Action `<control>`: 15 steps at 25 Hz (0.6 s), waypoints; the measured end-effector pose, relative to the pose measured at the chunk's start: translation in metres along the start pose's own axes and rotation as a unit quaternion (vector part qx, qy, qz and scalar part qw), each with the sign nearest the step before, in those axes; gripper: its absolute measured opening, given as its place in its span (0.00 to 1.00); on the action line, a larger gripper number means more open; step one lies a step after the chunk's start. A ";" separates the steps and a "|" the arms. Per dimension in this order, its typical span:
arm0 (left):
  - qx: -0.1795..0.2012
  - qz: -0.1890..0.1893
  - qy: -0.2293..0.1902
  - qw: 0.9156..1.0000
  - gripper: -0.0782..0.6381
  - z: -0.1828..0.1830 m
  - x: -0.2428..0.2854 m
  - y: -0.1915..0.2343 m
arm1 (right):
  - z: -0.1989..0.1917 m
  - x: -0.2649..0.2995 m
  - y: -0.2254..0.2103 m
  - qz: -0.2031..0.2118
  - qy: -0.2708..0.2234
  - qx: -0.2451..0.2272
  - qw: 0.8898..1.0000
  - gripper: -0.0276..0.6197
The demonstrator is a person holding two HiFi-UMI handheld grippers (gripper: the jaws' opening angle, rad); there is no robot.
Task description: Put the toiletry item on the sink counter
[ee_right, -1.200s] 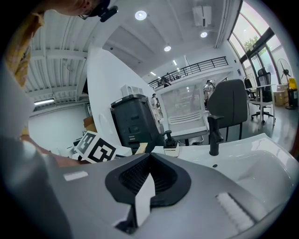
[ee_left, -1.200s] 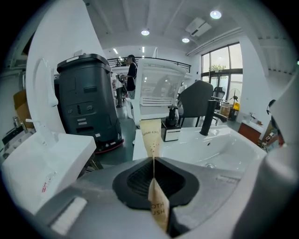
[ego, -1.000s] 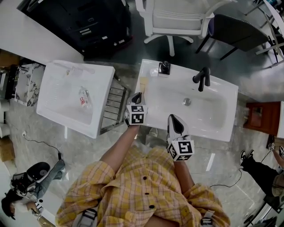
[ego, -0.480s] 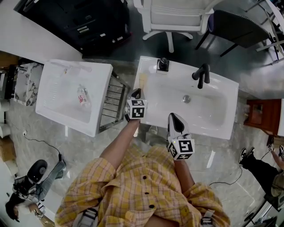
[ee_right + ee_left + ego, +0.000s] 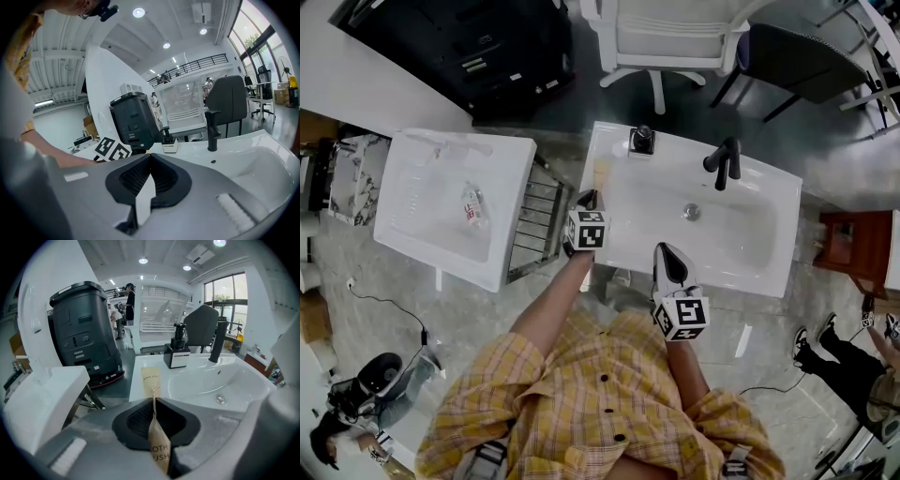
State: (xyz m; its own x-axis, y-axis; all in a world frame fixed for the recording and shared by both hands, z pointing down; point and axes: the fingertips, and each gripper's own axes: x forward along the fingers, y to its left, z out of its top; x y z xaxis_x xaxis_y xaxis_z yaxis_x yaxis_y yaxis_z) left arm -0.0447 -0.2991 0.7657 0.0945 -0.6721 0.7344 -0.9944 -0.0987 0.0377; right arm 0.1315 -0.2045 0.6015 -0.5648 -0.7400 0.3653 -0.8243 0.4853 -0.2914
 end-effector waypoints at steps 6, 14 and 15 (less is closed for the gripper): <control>-0.006 -0.002 0.004 1.000 0.16 -0.002 0.004 -0.001 | -0.001 0.000 -0.001 0.001 0.002 0.001 1.000 0.04; -0.026 -0.012 0.014 0.999 0.24 -0.004 0.009 -0.003 | -0.002 0.000 -0.001 0.001 0.006 0.005 1.000 0.04; -0.030 -0.013 0.014 0.999 0.24 -0.005 0.009 -0.002 | -0.002 -0.001 -0.001 0.001 0.007 0.004 1.000 0.04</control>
State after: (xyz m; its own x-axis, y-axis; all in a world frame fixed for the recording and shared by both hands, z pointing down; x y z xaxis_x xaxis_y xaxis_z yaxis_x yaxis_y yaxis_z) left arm -0.0416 -0.3016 0.7755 0.1200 -0.6490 0.7512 -0.9927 -0.0718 0.0966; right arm 0.1324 -0.2034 0.6037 -0.5668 -0.7327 0.3767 -0.8230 0.4825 -0.2997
